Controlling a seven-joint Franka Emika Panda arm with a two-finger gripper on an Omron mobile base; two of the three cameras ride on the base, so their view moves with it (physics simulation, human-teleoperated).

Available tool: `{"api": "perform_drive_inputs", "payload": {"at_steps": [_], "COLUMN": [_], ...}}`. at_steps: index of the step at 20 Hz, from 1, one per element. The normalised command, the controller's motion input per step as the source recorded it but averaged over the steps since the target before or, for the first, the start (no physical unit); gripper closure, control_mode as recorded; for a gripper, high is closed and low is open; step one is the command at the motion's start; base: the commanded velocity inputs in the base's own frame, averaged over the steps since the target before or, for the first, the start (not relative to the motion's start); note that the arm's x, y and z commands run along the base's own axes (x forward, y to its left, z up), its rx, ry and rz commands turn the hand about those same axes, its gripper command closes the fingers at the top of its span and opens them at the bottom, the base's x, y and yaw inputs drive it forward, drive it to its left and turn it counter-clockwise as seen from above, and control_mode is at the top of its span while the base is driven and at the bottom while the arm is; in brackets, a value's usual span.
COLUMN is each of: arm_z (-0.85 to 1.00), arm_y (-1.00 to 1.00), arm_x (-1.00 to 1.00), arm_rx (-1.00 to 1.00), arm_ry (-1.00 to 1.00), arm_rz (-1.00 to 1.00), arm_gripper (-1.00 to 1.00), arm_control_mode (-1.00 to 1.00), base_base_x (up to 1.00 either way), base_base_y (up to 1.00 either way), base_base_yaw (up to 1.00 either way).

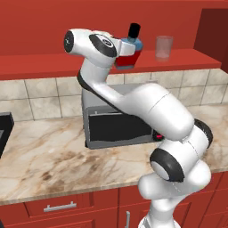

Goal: There is a bowl on the dining counter. Grab a lemon wedge from the fridge and place it in the bowl. Then get the liquor bottle and glass cup from the cabinet and place them next to the bowl.

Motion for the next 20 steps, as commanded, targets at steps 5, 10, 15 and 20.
{"api": "perform_drive_inputs", "payload": {"at_steps": [5,10,15,20], "arm_z": [0.29,0.06,-0.3,-0.37], "arm_y": [0.0,-0.08,-0.49,-0.64], "arm_x": [-1.0,-1.0,-1.0,-1.0], "arm_rx": [0.01,0.03,0.06,0.03], "arm_ry": [0.01,0.05,0.0,0.0], "arm_rz": [0.18,0.24,0.36,0.4], "arm_gripper": [1.0,1.0,1.0,1.0], "arm_control_mode": [-1.0,-1.0,-1.0,-1.0], "base_base_x": [0.0,0.0,0.0,0.0], "base_base_y": [0.0,0.0,0.0,0.0], "base_base_yaw": [0.0,0.0,0.0,0.0]}}
